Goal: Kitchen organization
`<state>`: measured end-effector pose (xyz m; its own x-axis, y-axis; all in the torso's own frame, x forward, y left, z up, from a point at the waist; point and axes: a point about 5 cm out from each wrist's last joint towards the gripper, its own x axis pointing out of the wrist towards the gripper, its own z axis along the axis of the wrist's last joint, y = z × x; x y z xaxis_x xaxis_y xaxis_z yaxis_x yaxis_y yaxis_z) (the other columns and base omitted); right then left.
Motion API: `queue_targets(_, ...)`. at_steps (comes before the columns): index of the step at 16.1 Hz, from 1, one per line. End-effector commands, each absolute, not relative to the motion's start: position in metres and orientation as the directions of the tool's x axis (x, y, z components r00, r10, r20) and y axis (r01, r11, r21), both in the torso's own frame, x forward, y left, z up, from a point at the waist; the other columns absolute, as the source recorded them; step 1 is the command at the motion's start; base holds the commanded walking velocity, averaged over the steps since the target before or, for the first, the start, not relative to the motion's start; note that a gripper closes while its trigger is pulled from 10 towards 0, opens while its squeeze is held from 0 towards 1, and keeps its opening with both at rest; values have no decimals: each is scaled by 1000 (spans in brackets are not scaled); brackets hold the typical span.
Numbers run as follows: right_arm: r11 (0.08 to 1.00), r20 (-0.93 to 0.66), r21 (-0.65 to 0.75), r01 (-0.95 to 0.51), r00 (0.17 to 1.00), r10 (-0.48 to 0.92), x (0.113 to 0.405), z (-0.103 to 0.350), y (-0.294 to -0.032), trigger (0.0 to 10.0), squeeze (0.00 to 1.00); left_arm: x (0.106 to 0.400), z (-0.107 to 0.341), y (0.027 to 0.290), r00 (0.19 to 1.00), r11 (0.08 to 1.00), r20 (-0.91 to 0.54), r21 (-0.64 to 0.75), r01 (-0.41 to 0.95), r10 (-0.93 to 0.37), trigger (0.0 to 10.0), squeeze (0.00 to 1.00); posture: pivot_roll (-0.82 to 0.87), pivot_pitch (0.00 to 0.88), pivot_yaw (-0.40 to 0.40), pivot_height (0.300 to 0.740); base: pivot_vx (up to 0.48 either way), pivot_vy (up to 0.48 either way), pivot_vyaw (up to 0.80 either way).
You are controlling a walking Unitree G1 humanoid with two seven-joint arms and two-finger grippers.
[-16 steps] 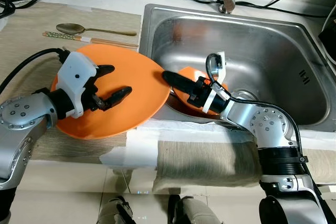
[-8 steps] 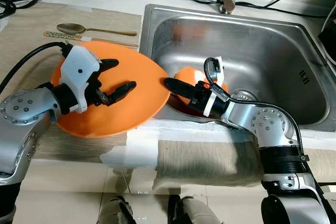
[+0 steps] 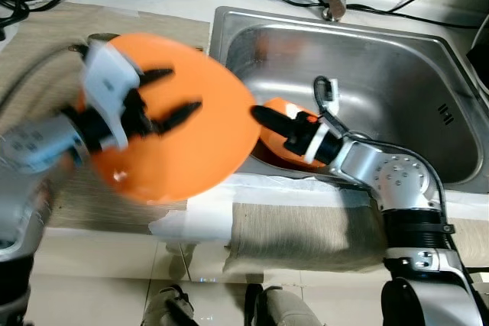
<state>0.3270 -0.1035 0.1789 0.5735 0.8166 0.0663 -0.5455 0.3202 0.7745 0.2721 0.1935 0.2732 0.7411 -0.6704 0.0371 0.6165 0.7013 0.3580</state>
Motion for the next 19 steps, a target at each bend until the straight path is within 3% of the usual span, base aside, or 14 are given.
queue_targets(1,356,56,777,-520,620,783,331,180,-117,0,0,264,290,189,704,682,98,372,629,-703,10000,0,-98,179,-122,740,0,0,0)
queue_targets(4,394,75,750,-531,660,747,333,192,-135,0,0,252,302,189,662,659,147,384,647,-735,10000,0,-95,185,-126,740,0,0,0)
queue_targets(8,451,147,705,-547,734,663,335,221,-173,0,0,246,297,191,666,670,148,339,660,-731,10000,0,-100,191,-128,740,0,0,0)
queue_targets(12,605,122,625,-493,827,548,329,237,-224,0,0,253,283,188,717,734,169,235,638,-677,10000,0,-127,193,-119,740,0,0,0)
queue_targets(15,672,123,590,-447,873,473,328,249,-249,0,0,256,275,183,713,725,144,219,653,-686,10000,0,-140,194,-117,740,0,0,0)
queue_targets(19,698,127,580,-420,893,432,335,252,-259,0,0,258,273,171,690,705,150,203,679,-708,10000,0,-145,187,-115,740,0,0,0)
